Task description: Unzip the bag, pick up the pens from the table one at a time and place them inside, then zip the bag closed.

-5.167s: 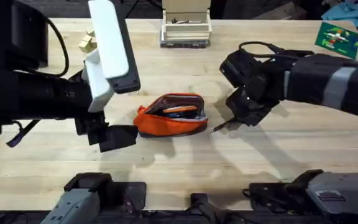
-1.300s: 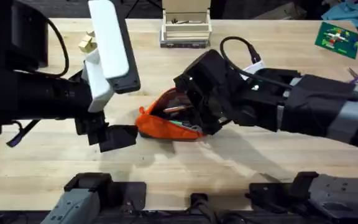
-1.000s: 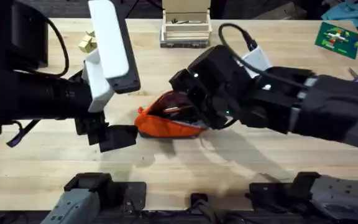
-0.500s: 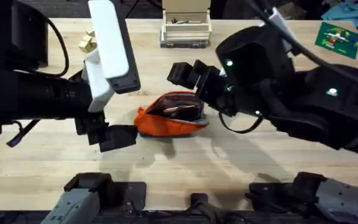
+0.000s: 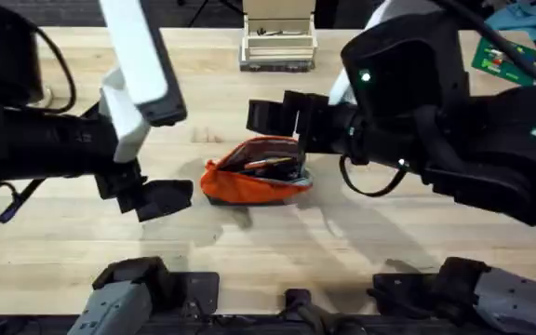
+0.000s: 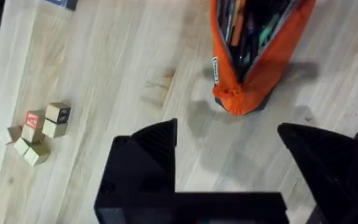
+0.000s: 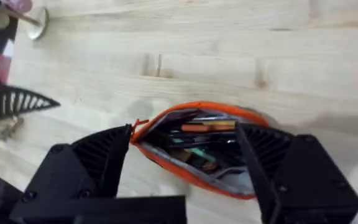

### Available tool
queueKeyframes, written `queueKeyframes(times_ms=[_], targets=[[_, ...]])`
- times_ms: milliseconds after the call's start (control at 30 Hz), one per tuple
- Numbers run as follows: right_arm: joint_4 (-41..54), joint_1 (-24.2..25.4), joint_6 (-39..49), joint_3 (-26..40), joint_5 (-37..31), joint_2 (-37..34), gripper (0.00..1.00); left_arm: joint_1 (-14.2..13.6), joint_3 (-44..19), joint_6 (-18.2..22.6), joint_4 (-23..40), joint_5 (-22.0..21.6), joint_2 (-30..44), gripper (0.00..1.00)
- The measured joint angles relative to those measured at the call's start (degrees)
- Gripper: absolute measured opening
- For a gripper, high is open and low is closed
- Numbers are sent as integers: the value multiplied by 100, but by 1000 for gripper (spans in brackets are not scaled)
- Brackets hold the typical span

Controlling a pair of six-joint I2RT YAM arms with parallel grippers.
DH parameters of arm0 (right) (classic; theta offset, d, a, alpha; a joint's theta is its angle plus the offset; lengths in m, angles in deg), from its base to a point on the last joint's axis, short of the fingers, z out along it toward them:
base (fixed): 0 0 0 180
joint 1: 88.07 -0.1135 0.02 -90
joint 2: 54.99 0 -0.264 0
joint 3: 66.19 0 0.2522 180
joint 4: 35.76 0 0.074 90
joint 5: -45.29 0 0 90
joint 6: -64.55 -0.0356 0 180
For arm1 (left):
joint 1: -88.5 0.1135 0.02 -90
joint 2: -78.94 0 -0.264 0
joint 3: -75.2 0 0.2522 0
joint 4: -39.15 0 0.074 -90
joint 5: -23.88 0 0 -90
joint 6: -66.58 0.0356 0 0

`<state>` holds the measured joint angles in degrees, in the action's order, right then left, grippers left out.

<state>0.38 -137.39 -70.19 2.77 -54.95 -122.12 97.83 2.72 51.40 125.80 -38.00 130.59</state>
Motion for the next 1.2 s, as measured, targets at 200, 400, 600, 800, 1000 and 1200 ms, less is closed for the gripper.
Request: queueKeyframes(times_ms=[200,400,600,800,1000,1200], targets=[[52,4,704,129,324,0,997,474,0,527,169,274,222,994],[226,130,1563,412,1063,0,997,642,0,1144,300,370,914,992],[279,304,2248,422,1842,0,997,725,0,1672,447,369,1419,992],[283,429,2788,424,2600,0,997,1183,0,2307,646,416,1851,993],[233,501,3254,424,2922,0,997,1618,0,2824,727,653,2190,993],[51,501,3615,433,2960,0,997,1761,0,3148,788,868,2444,992]])
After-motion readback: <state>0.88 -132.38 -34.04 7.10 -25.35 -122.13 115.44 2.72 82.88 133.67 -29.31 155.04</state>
